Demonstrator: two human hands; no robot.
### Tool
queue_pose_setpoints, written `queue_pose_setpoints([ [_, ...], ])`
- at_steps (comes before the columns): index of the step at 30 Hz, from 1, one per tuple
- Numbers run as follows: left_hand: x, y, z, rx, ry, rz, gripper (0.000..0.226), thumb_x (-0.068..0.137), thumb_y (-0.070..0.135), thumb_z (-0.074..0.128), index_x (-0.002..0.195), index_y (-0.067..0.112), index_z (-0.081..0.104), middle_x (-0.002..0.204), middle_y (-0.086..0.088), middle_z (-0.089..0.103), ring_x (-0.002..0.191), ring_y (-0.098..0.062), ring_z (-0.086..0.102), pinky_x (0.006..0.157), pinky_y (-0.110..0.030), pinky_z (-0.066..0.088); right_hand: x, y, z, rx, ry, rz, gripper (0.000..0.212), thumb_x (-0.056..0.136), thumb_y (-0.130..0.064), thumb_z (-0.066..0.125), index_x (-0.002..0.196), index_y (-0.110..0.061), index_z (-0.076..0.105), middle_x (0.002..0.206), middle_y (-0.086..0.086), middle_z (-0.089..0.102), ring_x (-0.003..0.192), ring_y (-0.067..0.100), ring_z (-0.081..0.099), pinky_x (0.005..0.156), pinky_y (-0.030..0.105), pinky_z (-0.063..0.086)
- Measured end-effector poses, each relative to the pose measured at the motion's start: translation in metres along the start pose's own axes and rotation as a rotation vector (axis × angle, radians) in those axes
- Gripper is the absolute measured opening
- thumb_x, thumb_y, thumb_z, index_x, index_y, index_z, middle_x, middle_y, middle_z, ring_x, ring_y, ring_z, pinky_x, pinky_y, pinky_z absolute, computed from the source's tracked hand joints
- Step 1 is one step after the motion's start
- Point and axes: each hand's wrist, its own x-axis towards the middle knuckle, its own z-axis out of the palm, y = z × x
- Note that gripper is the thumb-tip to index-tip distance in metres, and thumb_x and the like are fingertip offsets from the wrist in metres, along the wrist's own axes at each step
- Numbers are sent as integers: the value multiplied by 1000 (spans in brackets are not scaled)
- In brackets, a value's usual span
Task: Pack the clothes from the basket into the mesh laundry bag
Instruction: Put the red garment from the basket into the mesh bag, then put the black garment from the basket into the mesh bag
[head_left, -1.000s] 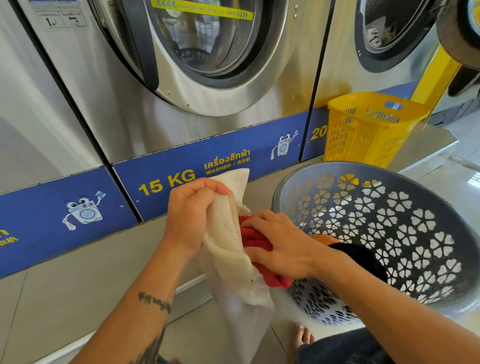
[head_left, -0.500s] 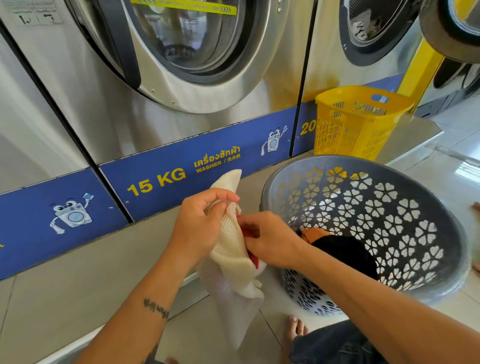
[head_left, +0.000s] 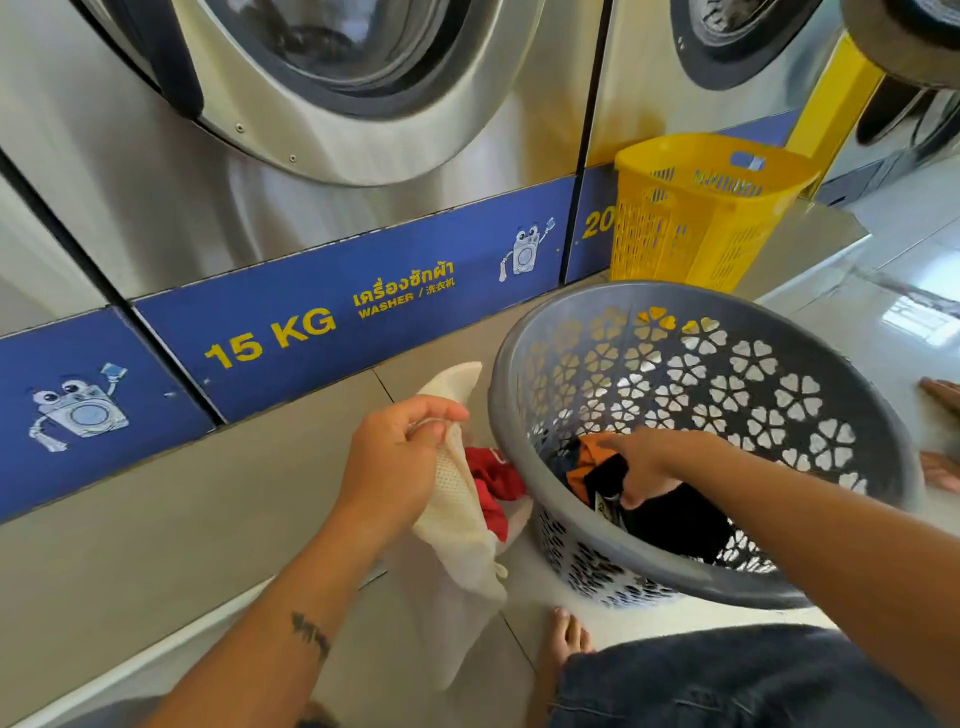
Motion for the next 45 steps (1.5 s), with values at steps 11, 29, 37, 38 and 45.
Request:
queue_pose_setpoints([
  [11,22,-2,7,-4,94,-5,36,91,12,53,79,38,74,76,40,60,80,18,52,58,0,34,68,-5,60,-197,-316,-1,91,82,-45,70,156,-17,26,156,5,40,142,28,37,107,31,32],
  [29,6,33,-28,-104,144,135,34,91,7,54,82,31,76,71,28,65,72,7,55,67,-18,38,-69,-39,-75,1134,522,-373,21,84,4,62,87,-17,64,76,6,61,60,19,62,48,29,49],
  [37,-9,48,-36,-191,115,240,35,89,3,55,90,31,76,80,23,70,73,5,58,67,-9,41,-135,-149,-32,1245,737,-510,20,84,-9,65,96,-24,61,97,1,70,91,23,68,83,45,56],
  [38,-9,48,-38,-204,121,249,36,89,2,55,91,30,76,82,23,70,76,6,59,68,-8,41,-136,-155,-28,1027,661,-552,20,86,-9,60,100,-22,64,99,-2,72,91,22,68,87,45,54],
  [45,-14,35,-51,-179,69,234,39,90,2,54,90,35,76,83,20,70,72,4,57,68,-5,40,-134,-125,-46,901,162,-649,50,90,10,37,108,-34,55,93,11,65,77,24,65,64,33,52],
])
